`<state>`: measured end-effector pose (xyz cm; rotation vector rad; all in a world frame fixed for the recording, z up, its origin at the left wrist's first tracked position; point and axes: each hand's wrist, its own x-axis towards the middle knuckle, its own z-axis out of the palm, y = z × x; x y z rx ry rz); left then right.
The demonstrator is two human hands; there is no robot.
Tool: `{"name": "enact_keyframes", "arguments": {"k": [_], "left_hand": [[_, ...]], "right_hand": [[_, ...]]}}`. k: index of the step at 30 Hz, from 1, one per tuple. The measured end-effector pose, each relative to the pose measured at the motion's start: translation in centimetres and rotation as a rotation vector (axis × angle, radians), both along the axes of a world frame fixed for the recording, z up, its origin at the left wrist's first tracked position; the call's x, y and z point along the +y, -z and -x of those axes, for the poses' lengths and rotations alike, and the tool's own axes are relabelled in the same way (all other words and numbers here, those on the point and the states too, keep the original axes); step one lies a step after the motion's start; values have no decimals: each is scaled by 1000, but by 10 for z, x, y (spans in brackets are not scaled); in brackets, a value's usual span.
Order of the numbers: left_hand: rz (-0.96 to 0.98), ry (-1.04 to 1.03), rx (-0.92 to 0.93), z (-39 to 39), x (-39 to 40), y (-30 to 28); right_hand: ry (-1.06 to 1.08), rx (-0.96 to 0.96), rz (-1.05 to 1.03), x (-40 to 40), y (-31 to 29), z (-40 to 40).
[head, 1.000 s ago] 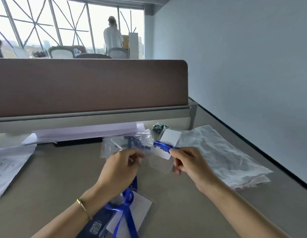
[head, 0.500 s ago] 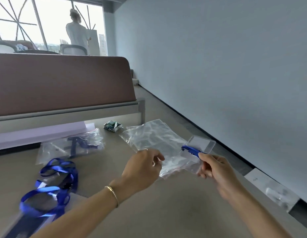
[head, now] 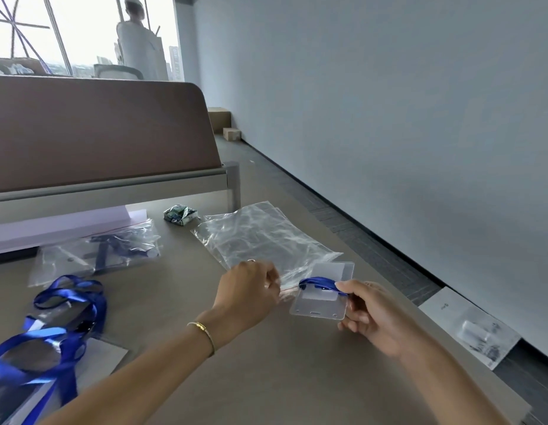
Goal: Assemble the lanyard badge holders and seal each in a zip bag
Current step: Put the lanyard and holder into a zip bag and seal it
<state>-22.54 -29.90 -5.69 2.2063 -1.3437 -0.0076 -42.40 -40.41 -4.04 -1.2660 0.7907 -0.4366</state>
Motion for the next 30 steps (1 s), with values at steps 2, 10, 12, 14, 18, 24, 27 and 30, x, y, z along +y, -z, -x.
{"name": "enact_keyframes", "arguments": {"k": [2,10,12,14,18,24,27,30], "left_hand": [[5,-4,0,-1,0,1],[89,-17,6,1,0,8],[135,-18,-5,3,1,9],[170,-15,-13,6,3,9],[181,4,-39,8,6,7],[203,47,-40,11,7,5],[219,65,-52,16,5,4],[232,68,-60,17,5,4]], "right_hand": [[-62,25,-44,1,-2,-1],[-106,28,-239,-4,-10,-8],[-74,29,-231,-8,-9,-13],[-47,55,-184,-10,-7,-19],[-2,84,-74,-12,-6,-33],[-10,63,-44,-12,-4,-40],[-47,88,-26,-13,-5,-45],[-78,136,11,-15,-5,-51]]}}
